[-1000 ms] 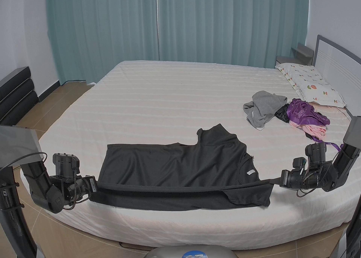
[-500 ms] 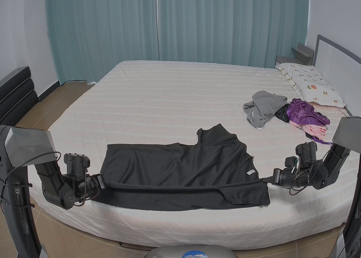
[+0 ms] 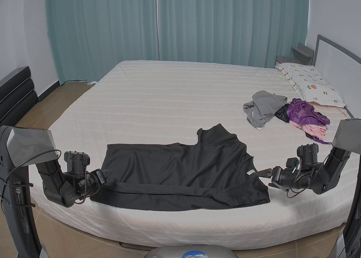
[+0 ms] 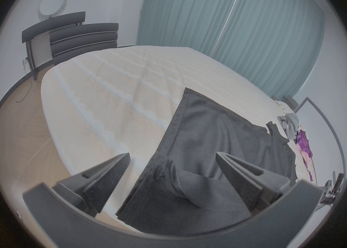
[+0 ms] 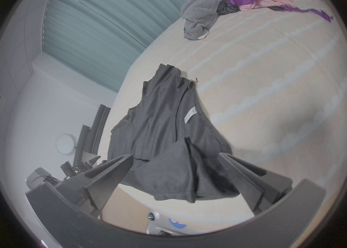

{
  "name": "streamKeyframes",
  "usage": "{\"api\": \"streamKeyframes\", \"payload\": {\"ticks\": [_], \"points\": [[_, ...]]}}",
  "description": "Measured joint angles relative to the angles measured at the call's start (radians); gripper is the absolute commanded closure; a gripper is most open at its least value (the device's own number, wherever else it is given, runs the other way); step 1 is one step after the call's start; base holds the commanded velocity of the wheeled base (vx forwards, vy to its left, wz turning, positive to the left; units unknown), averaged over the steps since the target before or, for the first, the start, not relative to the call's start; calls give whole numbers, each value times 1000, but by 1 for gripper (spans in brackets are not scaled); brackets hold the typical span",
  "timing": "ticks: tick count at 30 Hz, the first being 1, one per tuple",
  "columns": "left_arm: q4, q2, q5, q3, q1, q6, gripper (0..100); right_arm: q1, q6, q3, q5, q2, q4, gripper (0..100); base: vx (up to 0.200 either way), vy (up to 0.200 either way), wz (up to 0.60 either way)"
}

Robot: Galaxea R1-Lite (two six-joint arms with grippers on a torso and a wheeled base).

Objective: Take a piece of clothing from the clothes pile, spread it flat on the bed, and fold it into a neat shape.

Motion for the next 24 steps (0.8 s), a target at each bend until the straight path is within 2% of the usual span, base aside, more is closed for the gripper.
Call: {"api": "streamKeyframes", "payload": {"ticks": [6,10,15,18,24], "points": [[-3,-76,-21,45,18,-33,0,15,152,109,16,-26,-168,0,0,0,0],[-4,-150,-45,103,22,-110,0,21,217,179,21,-29,-295,0,0,0,0],[-7,-222,-105,166,23,-250,0,30,251,239,24,-14,-374,0,200,0,0],[-7,-244,-152,203,23,-262,0,34,258,261,25,-2,-396,0,67,0,0],[-9,-240,-165,228,18,-269,0,36,260,277,25,17,-404,0,0,0,0]]}}
